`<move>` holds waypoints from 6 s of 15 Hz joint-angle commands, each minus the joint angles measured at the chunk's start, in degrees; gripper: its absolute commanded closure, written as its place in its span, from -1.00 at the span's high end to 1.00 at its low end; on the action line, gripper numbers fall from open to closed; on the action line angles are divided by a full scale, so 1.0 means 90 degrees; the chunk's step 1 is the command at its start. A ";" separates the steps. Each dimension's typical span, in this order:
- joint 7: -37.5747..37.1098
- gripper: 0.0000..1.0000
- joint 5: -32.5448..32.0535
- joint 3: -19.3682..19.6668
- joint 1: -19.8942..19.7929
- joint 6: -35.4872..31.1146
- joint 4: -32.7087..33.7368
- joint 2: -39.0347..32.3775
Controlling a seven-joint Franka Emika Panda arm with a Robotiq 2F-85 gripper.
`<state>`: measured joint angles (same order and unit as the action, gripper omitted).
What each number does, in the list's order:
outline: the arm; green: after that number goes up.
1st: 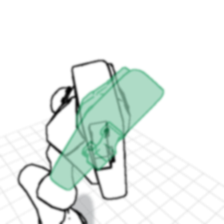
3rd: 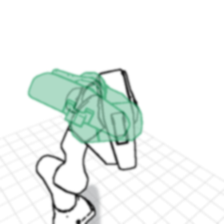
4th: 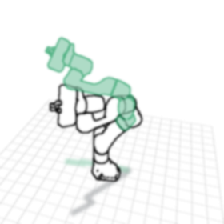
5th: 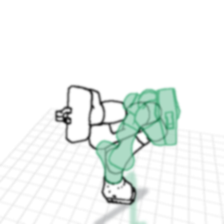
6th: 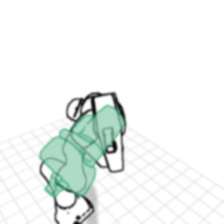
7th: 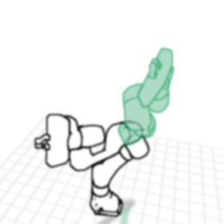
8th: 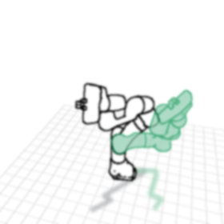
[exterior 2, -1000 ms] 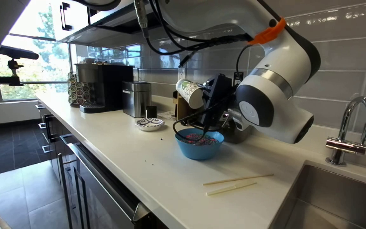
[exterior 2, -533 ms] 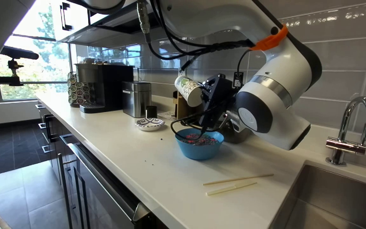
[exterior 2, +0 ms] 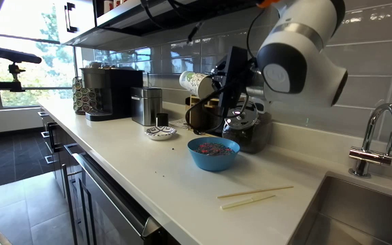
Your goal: Pour the contents of the cup into the bowl
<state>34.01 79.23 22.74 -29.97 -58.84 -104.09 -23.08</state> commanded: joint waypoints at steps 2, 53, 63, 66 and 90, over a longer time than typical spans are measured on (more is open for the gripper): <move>0.0193 -1.00 -0.1331 0.0249 0.0320 -0.0777 -0.0325 0.1242; 0.0991 -1.00 -0.9024 -0.2175 0.3406 -0.8364 -0.2278 0.2899; 0.1428 -1.00 -0.8968 -0.2907 0.3638 -0.9965 -0.2286 0.1661; 0.0985 -1.00 -0.9376 -0.2994 0.3701 -1.0284 -0.2287 0.1473; 0.2590 1.00 -0.7317 -0.2321 0.2696 -0.9251 -0.1775 0.2731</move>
<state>55.68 9.17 0.86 -6.95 -146.44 -120.63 -0.05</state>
